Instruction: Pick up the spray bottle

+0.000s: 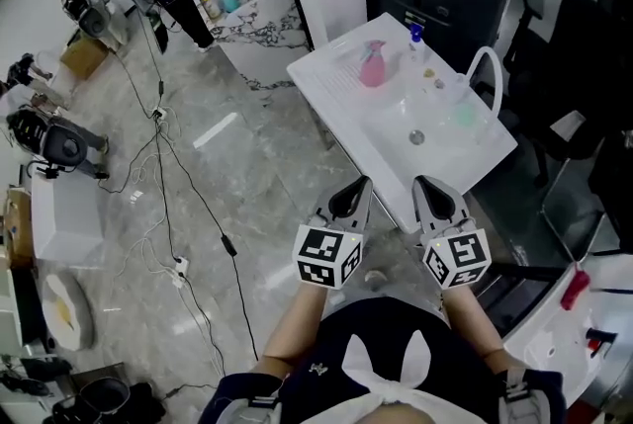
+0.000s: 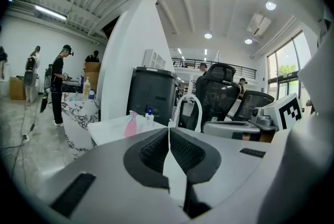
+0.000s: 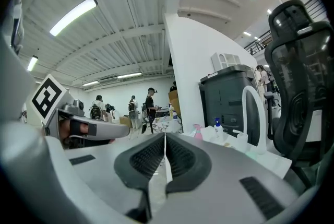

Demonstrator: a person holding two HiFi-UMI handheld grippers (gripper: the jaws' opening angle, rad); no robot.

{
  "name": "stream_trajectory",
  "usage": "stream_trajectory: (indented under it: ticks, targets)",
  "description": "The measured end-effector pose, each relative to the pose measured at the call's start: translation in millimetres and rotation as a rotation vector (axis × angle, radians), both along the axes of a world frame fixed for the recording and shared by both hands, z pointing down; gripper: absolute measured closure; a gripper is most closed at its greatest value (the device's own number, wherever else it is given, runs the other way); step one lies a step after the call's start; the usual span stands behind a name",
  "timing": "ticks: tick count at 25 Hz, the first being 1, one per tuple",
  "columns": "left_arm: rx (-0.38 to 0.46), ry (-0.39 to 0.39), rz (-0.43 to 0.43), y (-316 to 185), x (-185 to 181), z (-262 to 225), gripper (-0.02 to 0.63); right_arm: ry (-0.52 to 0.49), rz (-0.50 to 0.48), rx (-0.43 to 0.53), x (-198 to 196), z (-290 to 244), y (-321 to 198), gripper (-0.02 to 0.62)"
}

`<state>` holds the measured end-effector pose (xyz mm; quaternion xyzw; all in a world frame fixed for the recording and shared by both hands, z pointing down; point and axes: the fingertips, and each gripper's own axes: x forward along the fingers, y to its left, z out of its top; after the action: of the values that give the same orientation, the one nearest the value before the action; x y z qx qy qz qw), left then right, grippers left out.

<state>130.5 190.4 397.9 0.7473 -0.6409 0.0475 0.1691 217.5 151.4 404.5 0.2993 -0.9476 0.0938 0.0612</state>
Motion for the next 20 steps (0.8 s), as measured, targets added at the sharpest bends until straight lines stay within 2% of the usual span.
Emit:
stream_trajectory:
  ticks: [9, 20]
  targets:
    - [-0.023, 0.000, 0.034, -38.5, -50.6, 3.6, 0.574, 0.014, 0.043, -0.012, -43.1, 1.7, -39.6, 0.569]
    - [-0.025, 0.002, 0.117, -83.1, -104.0, -0.7, 0.575, -0.011, 0.106, -0.008, -98.4, -11.0, -80.7, 0.569]
